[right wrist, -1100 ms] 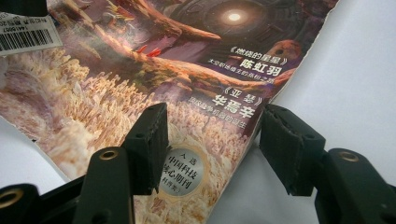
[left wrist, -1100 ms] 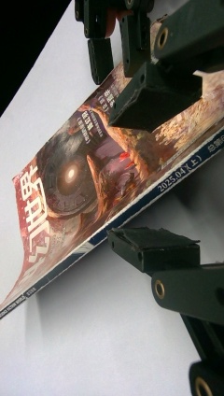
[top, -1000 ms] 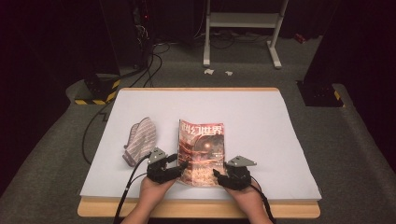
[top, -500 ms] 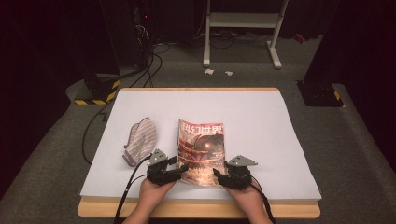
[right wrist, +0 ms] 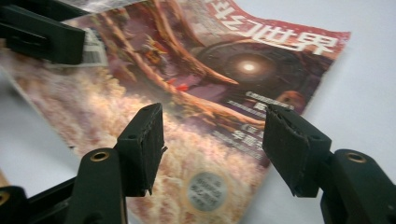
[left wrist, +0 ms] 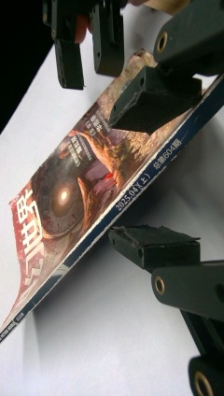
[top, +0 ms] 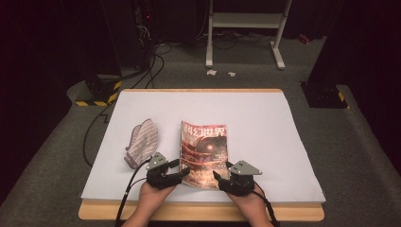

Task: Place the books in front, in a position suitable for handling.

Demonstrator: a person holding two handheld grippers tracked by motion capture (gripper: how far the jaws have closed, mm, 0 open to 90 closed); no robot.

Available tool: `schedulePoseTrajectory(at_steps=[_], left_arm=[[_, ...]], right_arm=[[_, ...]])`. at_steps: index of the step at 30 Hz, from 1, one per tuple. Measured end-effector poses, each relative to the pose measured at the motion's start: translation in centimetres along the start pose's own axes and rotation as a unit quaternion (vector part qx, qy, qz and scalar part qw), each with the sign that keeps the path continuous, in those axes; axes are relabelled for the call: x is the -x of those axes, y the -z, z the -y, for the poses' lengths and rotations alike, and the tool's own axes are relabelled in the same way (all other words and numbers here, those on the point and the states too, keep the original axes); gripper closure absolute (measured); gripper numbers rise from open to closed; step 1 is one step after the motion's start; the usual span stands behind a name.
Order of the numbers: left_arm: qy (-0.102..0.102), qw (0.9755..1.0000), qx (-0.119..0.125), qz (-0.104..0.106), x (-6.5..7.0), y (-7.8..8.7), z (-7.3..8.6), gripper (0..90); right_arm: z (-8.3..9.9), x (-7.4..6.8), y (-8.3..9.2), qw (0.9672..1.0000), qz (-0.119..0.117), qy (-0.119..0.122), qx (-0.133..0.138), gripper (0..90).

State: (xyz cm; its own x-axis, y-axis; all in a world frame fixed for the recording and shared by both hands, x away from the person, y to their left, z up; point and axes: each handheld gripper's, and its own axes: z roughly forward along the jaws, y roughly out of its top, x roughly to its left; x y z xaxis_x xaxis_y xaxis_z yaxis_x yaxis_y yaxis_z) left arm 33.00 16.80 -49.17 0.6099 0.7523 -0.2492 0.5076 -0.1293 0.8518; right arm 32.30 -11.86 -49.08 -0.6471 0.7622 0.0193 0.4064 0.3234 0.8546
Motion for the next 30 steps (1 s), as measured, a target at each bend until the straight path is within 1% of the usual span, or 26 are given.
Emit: schedulePoseTrajectory(at_steps=[4,7,13,16,17,24,26,30], left_arm=[[-0.003,1.0,0.0,0.002,-0.1,0.0,0.1,41.3],[-0.001,1.0,-0.001,0.004,-0.2,0.0,0.2,41.2],[0.001,1.0,0.002,0.004,-0.1,0.1,0.1,41.2],[0.003,1.0,0.002,0.004,0.0,0.1,0.0,41.2],[0.003,1.0,0.002,0.003,0.0,0.1,0.0,41.3],[0.004,1.0,0.003,0.003,0.2,0.1,-0.3,41.3],[0.005,1.0,0.005,0.002,0.3,0.1,-0.4,41.3],[0.01,0.9999,0.008,0.002,0.4,0.0,-0.5,41.3]], right_arm=[[-0.1,-0.9,-0.4,0.9998,-0.015,0.009,-0.003,37.2],[-0.1,-1.6,-0.7,0.9995,-0.026,0.017,-0.008,35.7],[-0.2,-3.2,-1.3,0.9976,-0.056,0.037,-0.017,32.3],[-0.2,-3.8,-1.7,0.9967,-0.065,0.044,-0.022,30.7],[-0.2,-4.0,-1.8,0.9963,-0.068,0.048,-0.023,30.2],[-0.4,-4.9,-2.5,0.9948,-0.08,0.056,-0.029,28.8],[-0.5,-5.2,-2.7,0.9941,-0.083,0.063,-0.031,28.3],[-0.6,-5.9,-3.3,0.9933,-0.082,0.074,-0.036,27.5]])
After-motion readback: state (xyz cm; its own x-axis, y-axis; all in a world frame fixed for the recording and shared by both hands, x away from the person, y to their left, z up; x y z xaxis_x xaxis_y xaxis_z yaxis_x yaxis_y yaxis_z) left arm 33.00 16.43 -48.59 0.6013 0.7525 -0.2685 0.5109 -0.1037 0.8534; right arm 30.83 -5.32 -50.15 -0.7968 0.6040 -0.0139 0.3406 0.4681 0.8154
